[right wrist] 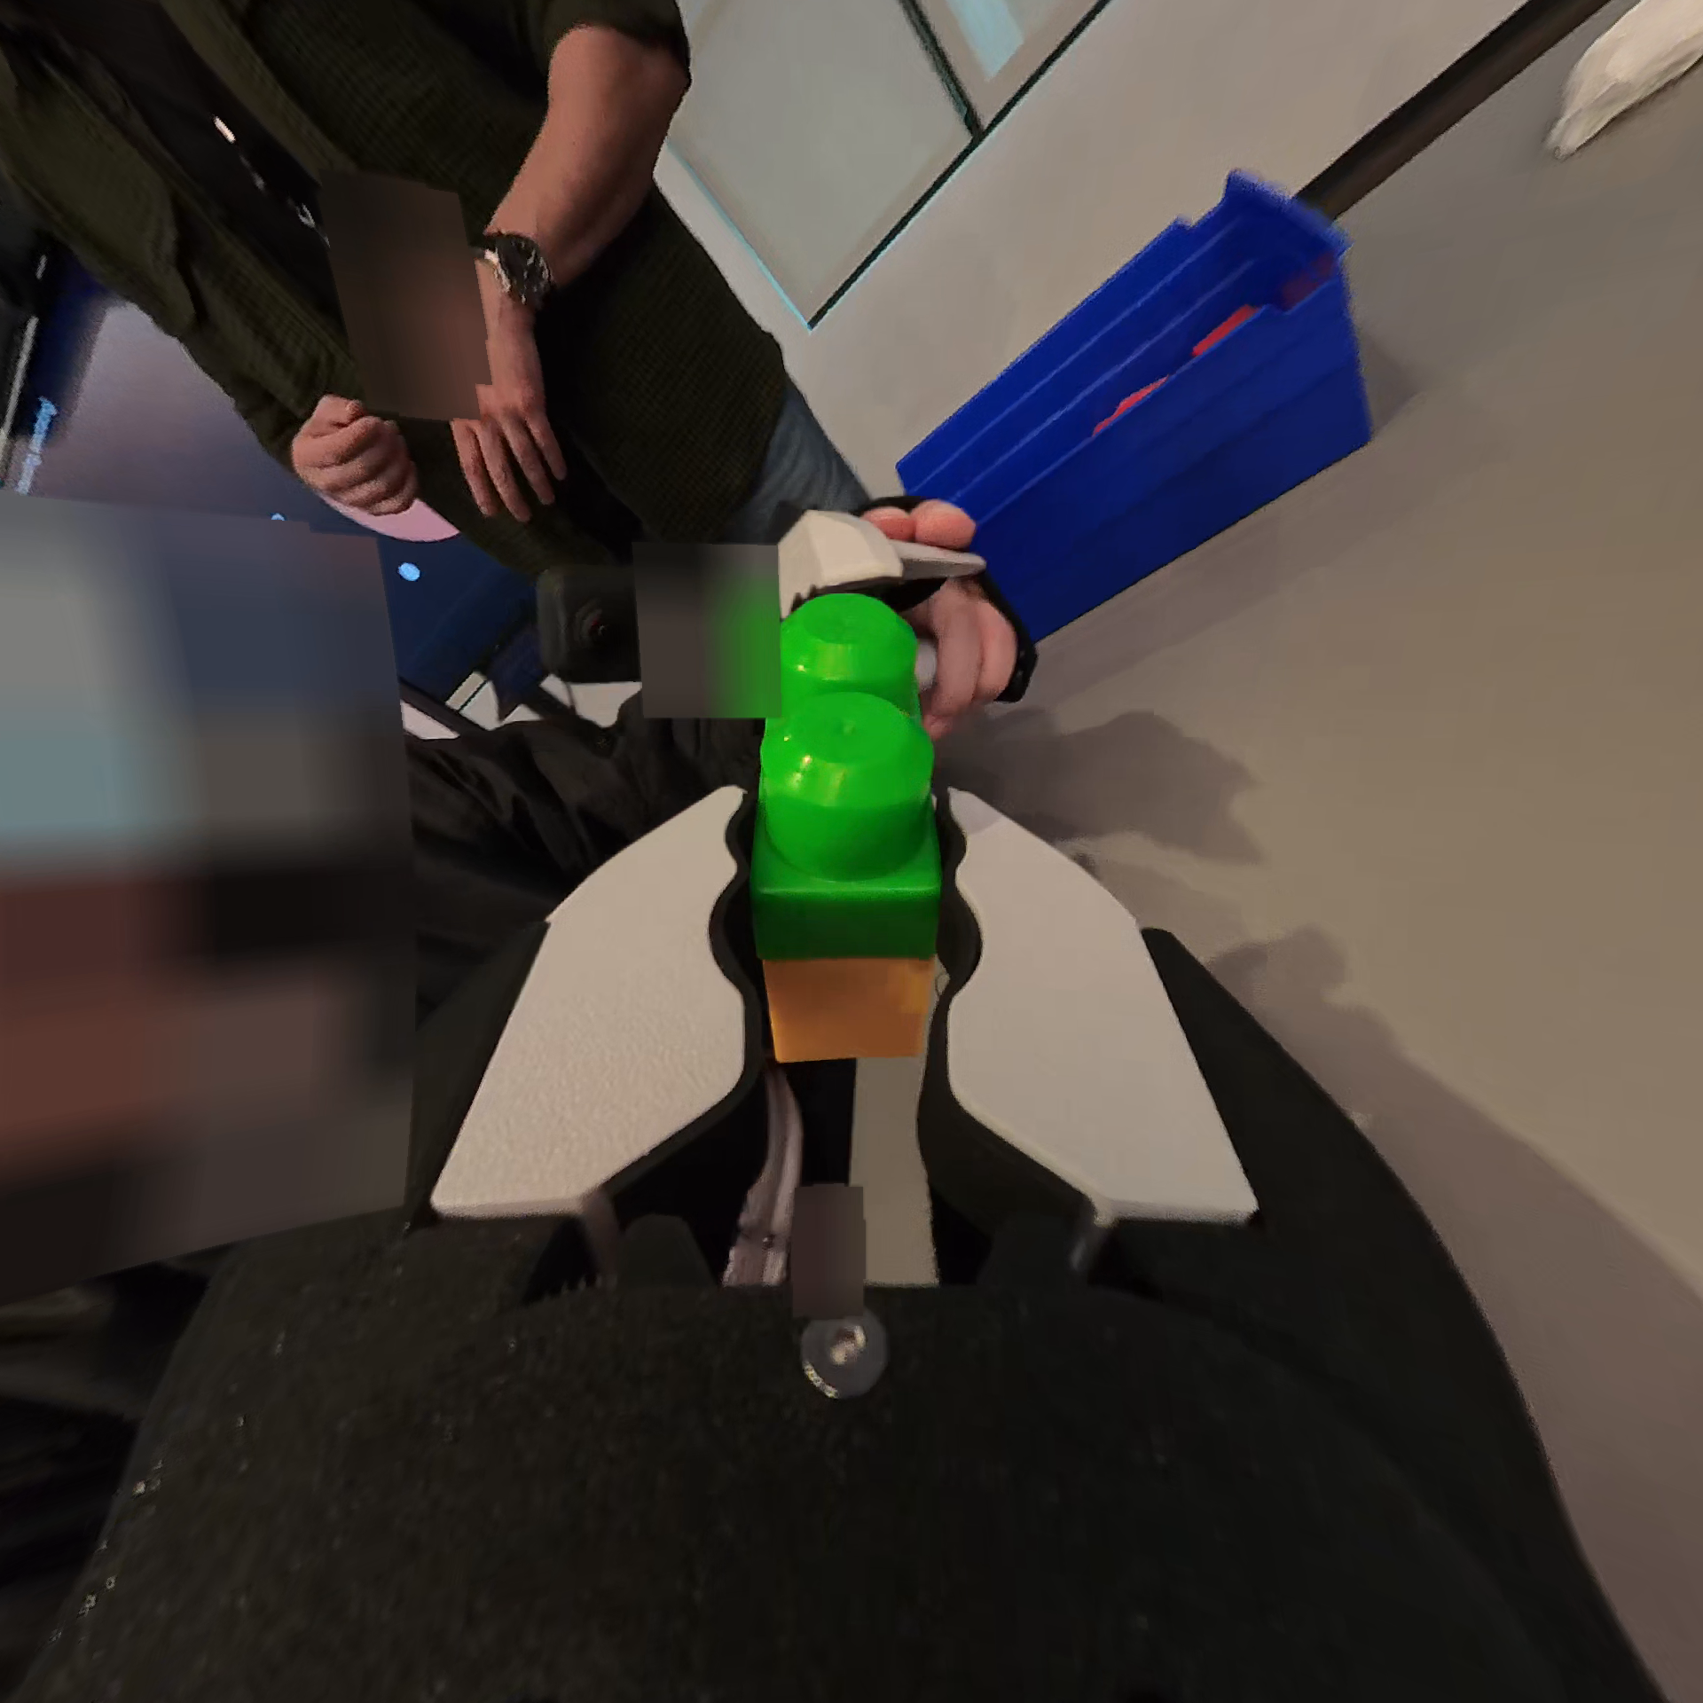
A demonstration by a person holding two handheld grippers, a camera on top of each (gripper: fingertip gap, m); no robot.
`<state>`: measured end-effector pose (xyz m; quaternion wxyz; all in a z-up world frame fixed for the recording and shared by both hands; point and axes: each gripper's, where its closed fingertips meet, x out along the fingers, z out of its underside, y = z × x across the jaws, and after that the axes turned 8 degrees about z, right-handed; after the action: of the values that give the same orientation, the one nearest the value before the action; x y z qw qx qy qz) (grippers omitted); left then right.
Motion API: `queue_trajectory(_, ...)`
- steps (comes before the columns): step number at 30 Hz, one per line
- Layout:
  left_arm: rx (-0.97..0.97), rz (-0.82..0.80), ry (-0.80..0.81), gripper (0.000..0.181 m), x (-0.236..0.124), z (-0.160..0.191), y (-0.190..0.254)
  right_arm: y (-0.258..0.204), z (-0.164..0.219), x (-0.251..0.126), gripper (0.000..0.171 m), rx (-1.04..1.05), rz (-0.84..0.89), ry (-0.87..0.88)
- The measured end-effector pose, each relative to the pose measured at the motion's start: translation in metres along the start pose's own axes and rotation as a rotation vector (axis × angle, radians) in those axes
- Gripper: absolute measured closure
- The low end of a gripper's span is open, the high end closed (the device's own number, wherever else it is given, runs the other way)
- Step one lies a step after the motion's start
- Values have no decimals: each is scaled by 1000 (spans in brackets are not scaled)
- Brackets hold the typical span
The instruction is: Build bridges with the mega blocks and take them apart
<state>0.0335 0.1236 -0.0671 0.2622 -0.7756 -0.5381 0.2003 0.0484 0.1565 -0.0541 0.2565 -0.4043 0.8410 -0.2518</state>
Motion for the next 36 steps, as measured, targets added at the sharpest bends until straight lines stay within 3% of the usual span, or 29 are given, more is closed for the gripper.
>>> queue_trajectory(4,-212,-43,-11,104,-19,19,-9,3,-16,-62,135,-113,170,134)
queue_trajectory(6,-302,-68,-51,107,-27,35,-11,8,-21,-111,136,-184,332,190)
queue_trajectory(8,-368,-78,-77,122,-34,46,-8,13,-17,-165,136,-266,494,201)
queue_trajectory(10,-415,-107,-74,122,-38,53,-5,29,-7,-223,135,-292,711,193)
queue_trajectory(13,-414,-115,-88,139,-40,57,5,46,21,-285,135,-281,875,181)
queue_trajectory(15,-404,-96,-83,162,-39,54,11,58,45,-307,135,-297,915,134)
queue_trajectory(19,-516,-60,-48,181,-36,54,12,88,74,-318,136,-366,841,109)
queue_trajectory(24,-536,-76,-42,181,-32,39,5,141,103,-307,135,-454,842,-36)
queue_trajectory(30,-474,-34,-115,181,-20,23,12,167,118,-300,135,-458,711,-86)
queue_trajectory(36,-442,8,-123,181,-12,7,16,189,134,-304,135,-464,721,-181)
